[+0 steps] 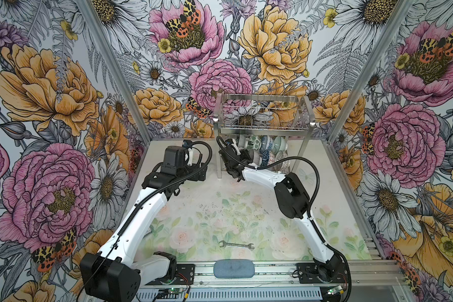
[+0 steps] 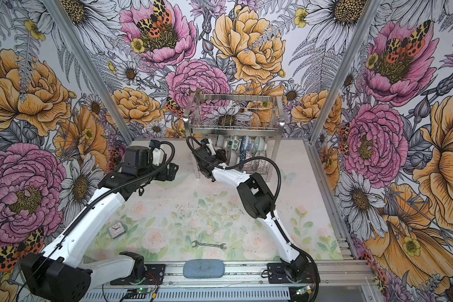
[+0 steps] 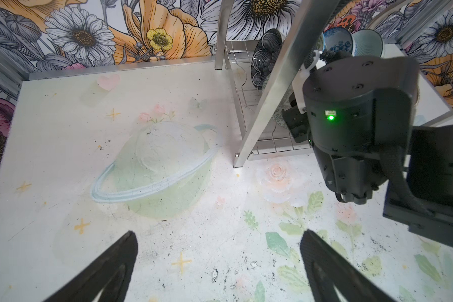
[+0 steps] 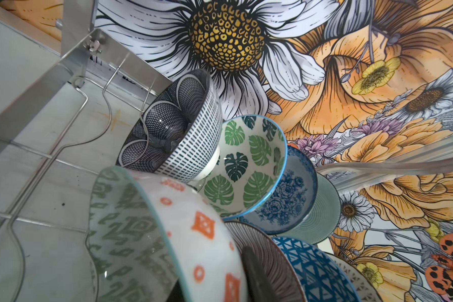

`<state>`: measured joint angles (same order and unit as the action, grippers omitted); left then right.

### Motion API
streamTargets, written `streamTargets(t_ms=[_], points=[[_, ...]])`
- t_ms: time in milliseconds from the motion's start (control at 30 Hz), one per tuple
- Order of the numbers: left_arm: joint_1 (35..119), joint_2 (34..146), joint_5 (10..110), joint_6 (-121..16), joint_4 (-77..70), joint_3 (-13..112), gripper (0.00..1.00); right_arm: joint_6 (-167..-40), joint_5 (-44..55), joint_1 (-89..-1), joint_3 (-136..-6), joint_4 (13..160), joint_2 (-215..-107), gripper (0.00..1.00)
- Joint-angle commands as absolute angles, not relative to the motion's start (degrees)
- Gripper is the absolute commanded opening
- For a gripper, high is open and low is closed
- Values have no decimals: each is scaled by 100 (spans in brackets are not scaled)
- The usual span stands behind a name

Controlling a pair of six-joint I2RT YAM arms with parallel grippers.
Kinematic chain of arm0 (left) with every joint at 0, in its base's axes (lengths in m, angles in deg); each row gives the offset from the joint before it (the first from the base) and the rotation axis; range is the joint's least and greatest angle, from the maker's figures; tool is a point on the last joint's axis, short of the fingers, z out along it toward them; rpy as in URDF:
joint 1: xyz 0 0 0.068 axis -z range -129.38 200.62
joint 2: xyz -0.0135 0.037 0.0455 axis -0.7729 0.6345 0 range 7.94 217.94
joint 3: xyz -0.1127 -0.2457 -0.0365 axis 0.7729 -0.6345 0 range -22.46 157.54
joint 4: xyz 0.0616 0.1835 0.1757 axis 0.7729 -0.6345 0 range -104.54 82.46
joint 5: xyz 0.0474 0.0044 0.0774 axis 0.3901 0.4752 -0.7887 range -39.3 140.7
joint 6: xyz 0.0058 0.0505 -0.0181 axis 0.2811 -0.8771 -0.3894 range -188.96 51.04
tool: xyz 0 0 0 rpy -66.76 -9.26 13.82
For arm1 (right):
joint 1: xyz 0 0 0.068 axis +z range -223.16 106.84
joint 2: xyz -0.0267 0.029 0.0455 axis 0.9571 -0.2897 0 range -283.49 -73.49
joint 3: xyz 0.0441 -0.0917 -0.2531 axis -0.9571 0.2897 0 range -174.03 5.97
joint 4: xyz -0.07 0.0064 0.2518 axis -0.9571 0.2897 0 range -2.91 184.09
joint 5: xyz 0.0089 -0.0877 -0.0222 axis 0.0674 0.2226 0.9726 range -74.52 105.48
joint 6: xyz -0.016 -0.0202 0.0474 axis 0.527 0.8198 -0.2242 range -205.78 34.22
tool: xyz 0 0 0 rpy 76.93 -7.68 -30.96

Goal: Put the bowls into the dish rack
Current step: 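Lower the green-and-orange bowl into the rack with the right gripper, then open the right gripper and withdraw it from the rack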

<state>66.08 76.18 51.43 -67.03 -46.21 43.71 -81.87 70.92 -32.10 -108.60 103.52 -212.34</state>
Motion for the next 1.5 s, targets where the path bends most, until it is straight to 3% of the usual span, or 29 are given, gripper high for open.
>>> streamTargets(t_ms=[0, 167, 367, 633, 800, 867, 1467], points=[[6553, 7605, 5267, -6746, -4480, 4363, 99, -8274, 6960, -3159, -10803, 10221, -21117, 30], [6559, 7601, 5279, -6731, -4482, 4364, 99, -8340, 6694, -3155, -10733, 10221, -21009, 39], [6555, 7604, 5276, -6737, -4483, 4372, 99, -8329, 6360, -3141, -10698, 10216, -20830, 59], [6551, 7591, 5259, -6746, -4480, 4357, 99, -8289, 5816, -3132, -10562, 10177, -20425, 75], [6555, 7557, 5238, -6764, -4489, 4357, 99, -8284, 5629, -3141, -10307, 10176, -20010, 96], [6555, 7526, 5206, -6768, -4480, 4348, 98, -8296, 5590, -3150, -10164, 10172, -19818, 100], [6554, 7471, 5108, -6830, -4376, 4282, 99, -8191, 4687, -3219, -7879, 9534, -17993, 100]])
